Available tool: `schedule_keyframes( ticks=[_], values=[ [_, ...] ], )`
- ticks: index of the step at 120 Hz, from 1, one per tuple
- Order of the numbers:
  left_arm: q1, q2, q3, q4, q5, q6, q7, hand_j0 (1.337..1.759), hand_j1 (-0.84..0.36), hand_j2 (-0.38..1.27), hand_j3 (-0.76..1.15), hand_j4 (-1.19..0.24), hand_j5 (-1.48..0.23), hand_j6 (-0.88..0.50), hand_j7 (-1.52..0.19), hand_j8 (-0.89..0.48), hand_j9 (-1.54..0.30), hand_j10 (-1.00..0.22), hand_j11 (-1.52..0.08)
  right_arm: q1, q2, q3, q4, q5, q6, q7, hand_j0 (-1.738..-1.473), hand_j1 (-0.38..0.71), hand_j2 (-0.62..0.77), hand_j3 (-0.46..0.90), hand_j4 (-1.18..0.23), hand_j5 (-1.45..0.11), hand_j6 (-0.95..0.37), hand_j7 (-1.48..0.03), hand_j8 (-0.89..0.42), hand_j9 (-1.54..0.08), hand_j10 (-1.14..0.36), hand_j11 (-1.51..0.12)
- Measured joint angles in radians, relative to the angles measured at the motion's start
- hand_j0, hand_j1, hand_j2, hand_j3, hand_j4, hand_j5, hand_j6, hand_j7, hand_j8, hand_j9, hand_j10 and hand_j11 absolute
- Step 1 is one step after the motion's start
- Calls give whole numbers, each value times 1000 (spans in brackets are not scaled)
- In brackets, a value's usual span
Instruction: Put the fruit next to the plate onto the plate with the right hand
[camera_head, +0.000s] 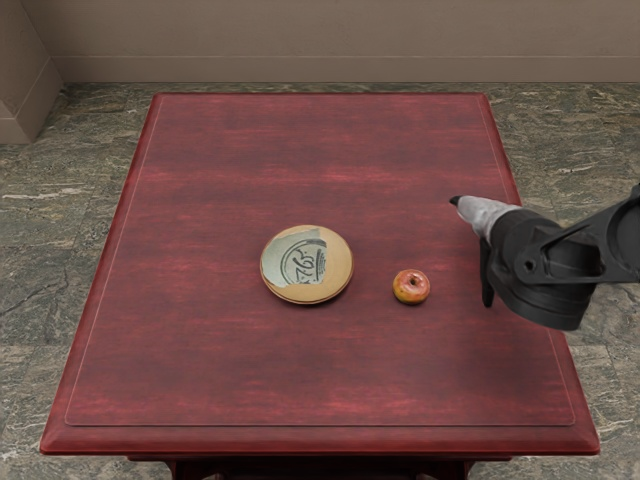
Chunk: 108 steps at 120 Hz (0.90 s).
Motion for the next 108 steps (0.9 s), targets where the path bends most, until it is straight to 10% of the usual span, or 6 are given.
schedule_keyframes(
  ticks=[62, 108],
  values=[
    [0, 0, 0, 0, 0, 0, 0, 1658, 73, 46, 0, -230, -299, -230, -299, -230, -299, -230, -299, 1, -40, 126, -2, -6, 0, -7, -1658, -308, -6, 0, -35, -45, -36, -45, -35, -45, -35, -45],
    [0, 0, 0, 0, 0, 0, 0, 1658, 73, 46, 0, -230, -299, -230, -299, -230, -299, -230, -299, -20, -64, 157, -2, -7, 74, 112, -1658, -308, -6, 0, -35, -45, -36, -45, -35, -45, -35, -45]
  ],
)
